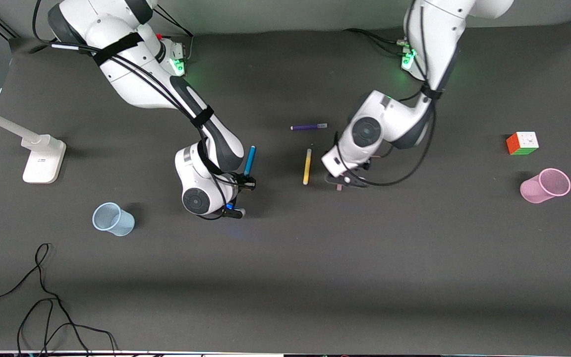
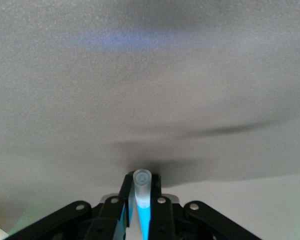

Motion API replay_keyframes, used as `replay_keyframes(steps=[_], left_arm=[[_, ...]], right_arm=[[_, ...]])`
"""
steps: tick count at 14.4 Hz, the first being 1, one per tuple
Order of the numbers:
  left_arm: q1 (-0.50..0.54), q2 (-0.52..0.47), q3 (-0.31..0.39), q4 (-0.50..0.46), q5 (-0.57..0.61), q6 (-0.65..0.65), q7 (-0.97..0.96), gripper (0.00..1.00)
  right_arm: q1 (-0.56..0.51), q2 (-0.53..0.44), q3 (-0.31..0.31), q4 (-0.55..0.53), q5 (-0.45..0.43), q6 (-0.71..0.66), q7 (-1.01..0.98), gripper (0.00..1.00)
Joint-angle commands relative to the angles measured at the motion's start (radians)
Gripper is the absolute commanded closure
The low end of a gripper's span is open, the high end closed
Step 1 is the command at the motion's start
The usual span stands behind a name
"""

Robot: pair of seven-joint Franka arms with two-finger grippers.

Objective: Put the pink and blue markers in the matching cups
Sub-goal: 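Lift the blue marker with the right gripper while the left gripper grasps the pink marker, then carry the blue marker over the blue cup and lower it in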

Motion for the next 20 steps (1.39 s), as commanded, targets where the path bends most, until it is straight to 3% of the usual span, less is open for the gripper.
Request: replay_keyframes(steps=[1,5,8,11,13,15,17,20], left_arm=[[-0.014,0.018,0.017,-0.048,0.023,0.117,-0.020,0.03],[-0.014,0.048,0.019,-0.096,0.055,0.270,0.005,0.08],[-0.008,0.062,0.022,-0.096,0.090,0.305,0.005,0.11],[-0.004,0.073,0.023,-0.096,0.090,0.308,0.005,0.13],[-0.002,0.071,0.023,-0.094,0.090,0.307,0.003,0.24],[0.000,0.064,0.025,-0.093,0.090,0.298,-0.008,0.34],[0.006,0.051,0.025,-0.094,0.089,0.290,-0.014,0.34],[0.007,0.048,0.025,-0.092,0.089,0.275,-0.014,0.34]], right_arm=[[0.004,-0.040,-0.007,-0.010,0.021,-0.020,0.015,1.00],[-0.005,-0.111,-0.037,0.001,-0.008,-0.069,0.014,1.00],[-0.006,-0.175,-0.057,0.024,-0.123,-0.089,0.015,1.00],[-0.006,-0.221,-0.114,0.090,-0.163,-0.129,0.003,1.00],[-0.007,-0.266,-0.167,0.118,-0.207,-0.129,-0.029,1.00],[-0.008,-0.296,-0.178,0.154,-0.307,-0.120,-0.063,1.00],[-0.008,-0.329,-0.218,0.155,-0.403,-0.117,-0.067,1.00],[-0.008,-0.367,-0.304,0.123,-0.407,-0.048,-0.225,1.00]])
